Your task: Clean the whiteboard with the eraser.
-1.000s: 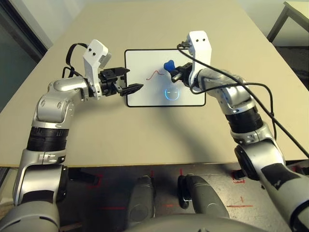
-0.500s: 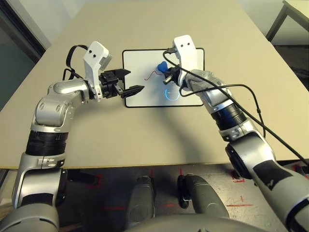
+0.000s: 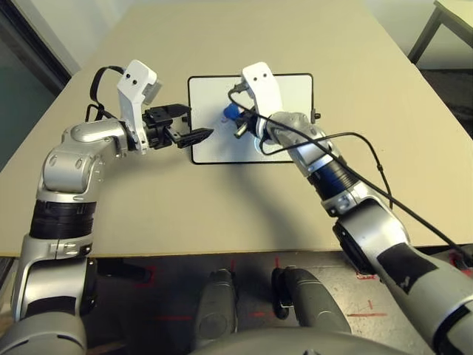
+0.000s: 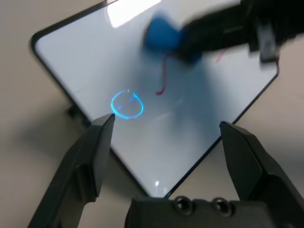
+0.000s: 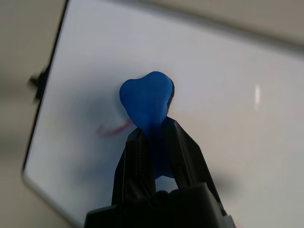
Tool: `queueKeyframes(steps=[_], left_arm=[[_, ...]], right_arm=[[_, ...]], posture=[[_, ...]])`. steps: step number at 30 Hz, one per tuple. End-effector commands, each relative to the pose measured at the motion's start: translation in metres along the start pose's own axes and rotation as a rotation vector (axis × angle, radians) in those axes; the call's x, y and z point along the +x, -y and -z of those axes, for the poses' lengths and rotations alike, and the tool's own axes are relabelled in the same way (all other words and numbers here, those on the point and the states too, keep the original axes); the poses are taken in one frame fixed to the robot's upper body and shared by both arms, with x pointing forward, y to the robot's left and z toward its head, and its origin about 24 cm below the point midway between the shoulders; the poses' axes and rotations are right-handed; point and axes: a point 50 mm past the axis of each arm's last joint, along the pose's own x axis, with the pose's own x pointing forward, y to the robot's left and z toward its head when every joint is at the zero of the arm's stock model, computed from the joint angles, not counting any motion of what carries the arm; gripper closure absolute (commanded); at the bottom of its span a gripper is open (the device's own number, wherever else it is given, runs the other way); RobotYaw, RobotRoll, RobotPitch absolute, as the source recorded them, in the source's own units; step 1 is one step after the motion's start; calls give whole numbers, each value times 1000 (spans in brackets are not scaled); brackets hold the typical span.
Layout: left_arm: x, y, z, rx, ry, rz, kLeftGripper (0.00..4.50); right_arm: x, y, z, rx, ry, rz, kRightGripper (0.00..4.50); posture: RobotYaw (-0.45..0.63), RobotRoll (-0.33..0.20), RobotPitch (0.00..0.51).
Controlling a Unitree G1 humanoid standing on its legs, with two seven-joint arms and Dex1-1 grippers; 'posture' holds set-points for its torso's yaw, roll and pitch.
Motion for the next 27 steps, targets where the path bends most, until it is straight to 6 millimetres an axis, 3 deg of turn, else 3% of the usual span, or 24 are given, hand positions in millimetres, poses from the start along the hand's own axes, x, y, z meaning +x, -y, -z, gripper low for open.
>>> queueKeyframes(steps=[1,8,13,16,22,27], left_arm=[[-6,-5,4,-29,-20,-10,0],[-6,-6,3,-34,-25,-8,0],[-5,-5,2,-36,-24,-5,0],[-5,-4,1,-38,-21,-3,0],[-5,-3,1,-40,-16,0,0],[-3,-2,1,-42,-8,6,0]], right_arm=[[6,-11,6,12,-23,-30,4063],[15,-51,20,13,-79,-160,4080],[19,-65,37,15,-130,-203,4080],[21,-59,38,13,-123,-171,4080],[19,-25,8,43,0,-39,4092],[21,-31,3,67,29,-55,4094]], posture=[[40,0,130],[53,0,132],[58,0,133],[63,0,132],[59,0,129],[55,0,123]])
